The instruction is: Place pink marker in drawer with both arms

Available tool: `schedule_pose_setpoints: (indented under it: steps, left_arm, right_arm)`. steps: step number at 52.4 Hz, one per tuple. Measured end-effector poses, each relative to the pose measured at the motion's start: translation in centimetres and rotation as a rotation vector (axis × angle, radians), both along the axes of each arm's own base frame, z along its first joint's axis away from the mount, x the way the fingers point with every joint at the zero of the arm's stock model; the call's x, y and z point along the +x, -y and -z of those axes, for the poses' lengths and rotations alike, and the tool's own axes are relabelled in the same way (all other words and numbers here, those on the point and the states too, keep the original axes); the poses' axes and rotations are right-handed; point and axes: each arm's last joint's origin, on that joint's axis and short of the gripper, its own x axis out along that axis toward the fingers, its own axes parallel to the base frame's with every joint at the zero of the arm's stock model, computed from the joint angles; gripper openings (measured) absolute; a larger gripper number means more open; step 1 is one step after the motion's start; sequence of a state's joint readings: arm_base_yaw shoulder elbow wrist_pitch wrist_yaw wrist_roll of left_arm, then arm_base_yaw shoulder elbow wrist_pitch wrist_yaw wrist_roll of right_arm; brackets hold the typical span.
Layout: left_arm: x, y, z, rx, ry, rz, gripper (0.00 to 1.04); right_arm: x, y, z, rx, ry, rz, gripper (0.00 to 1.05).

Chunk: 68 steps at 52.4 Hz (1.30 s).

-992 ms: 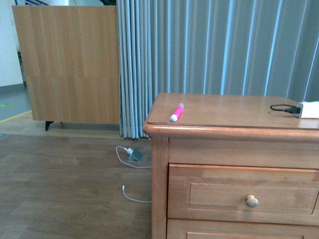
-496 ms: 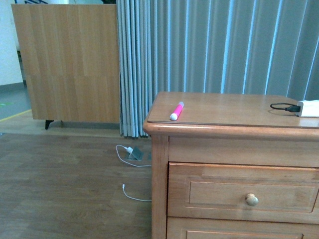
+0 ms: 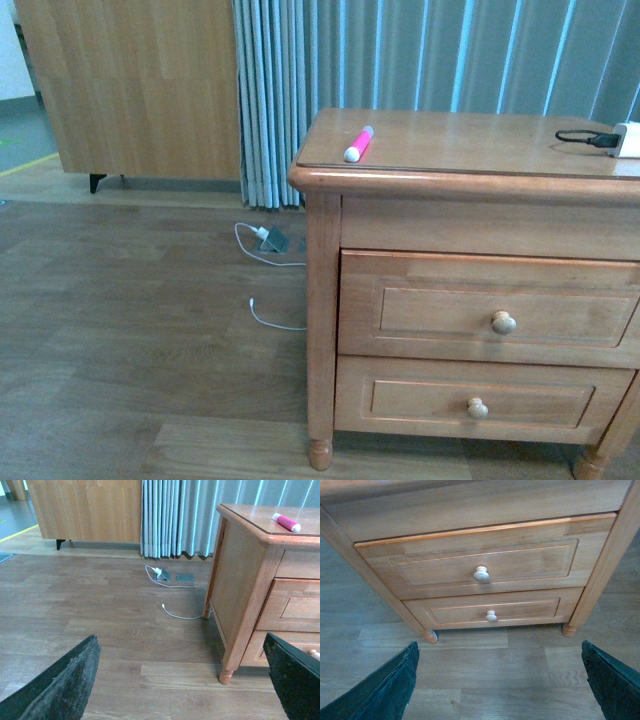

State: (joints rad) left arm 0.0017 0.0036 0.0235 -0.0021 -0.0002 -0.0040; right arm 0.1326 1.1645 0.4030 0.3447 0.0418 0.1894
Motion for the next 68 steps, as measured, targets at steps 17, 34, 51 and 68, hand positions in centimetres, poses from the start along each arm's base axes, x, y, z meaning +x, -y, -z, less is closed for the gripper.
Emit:
schedule_pose_setpoints:
  steps: [17, 34, 51, 68]
  left_arm:
    - [0.0, 0.0, 0.0, 0.0, 0.0, 0.0, 0.99]
    - [0.0, 0.0, 0.0, 0.0, 0.0, 0.0, 0.99]
    - [0.0, 0.0, 0.0, 0.0, 0.0, 0.0, 0.99]
    - [0.0, 0.0, 0.0, 0.0, 0.0, 0.0, 0.99]
  right_arm:
    - [9.5, -2.8, 5.2, -0.024, -0.144, -0.044, 0.96]
    - [15.8, -5.0, 8.1, -0.107, -0.092, -0.025, 0.96]
    - [19.6, -4.1, 10.1, -0.115, -0.1, 0.028, 0.96]
    - [20.3, -3.4, 11.2, -0.135, -0.127, 0.034, 0.96]
